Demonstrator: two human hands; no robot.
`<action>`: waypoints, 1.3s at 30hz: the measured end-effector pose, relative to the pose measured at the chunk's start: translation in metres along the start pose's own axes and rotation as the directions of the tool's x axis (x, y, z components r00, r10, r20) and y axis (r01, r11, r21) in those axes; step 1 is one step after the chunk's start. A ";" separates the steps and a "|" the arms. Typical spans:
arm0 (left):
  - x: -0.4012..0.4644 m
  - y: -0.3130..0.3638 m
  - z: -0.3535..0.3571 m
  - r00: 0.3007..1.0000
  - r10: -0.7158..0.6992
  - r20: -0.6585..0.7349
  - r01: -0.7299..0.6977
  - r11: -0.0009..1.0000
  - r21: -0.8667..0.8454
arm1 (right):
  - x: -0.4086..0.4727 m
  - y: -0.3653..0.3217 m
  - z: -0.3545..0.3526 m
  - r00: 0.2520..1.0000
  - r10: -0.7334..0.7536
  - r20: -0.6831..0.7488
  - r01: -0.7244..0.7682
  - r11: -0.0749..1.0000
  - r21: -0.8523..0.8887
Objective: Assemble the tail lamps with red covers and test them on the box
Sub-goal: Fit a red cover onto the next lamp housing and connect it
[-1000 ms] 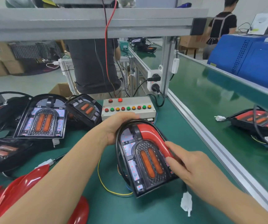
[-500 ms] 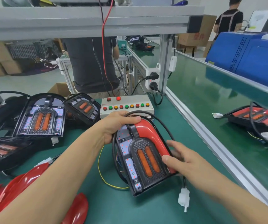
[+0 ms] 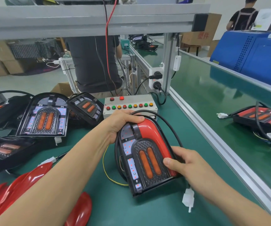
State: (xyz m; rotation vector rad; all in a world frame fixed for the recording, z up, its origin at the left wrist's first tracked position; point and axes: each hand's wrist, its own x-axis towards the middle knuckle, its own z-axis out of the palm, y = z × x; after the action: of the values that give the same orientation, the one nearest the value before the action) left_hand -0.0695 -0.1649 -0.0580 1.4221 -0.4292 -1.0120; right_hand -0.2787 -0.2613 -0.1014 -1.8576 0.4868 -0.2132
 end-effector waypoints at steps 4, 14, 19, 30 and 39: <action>-0.001 0.002 -0.003 1.000 -0.026 -0.006 0.027 0.999 0.035 | 0.002 -0.001 -0.005 0.997 -0.025 0.070 0.024 1.000 0.014; 0.001 -0.003 -0.013 0.999 -0.048 0.020 0.049 0.997 -0.066 | 0.005 0.004 -0.013 0.978 0.088 0.191 -0.112 0.987 0.118; -0.002 0.001 -0.014 0.997 0.032 0.075 -0.037 0.997 0.066 | 0.002 0.005 -0.007 0.990 0.077 0.117 -0.105 0.961 0.255; -0.005 0.009 -0.015 0.994 0.103 0.040 -0.107 0.987 0.118 | 0.011 0.010 0.009 0.999 0.034 0.013 -0.037 0.964 0.262; -0.009 0.007 -0.027 0.944 0.242 -0.224 -0.067 0.805 0.589 | 0.020 0.018 0.004 0.994 0.051 0.092 -0.077 0.952 0.298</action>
State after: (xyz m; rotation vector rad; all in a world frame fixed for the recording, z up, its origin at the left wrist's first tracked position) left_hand -0.0514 -0.1423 -0.0530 2.0102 -0.6601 -0.5315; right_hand -0.2630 -0.2718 -0.1219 -1.5438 0.4307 -0.1562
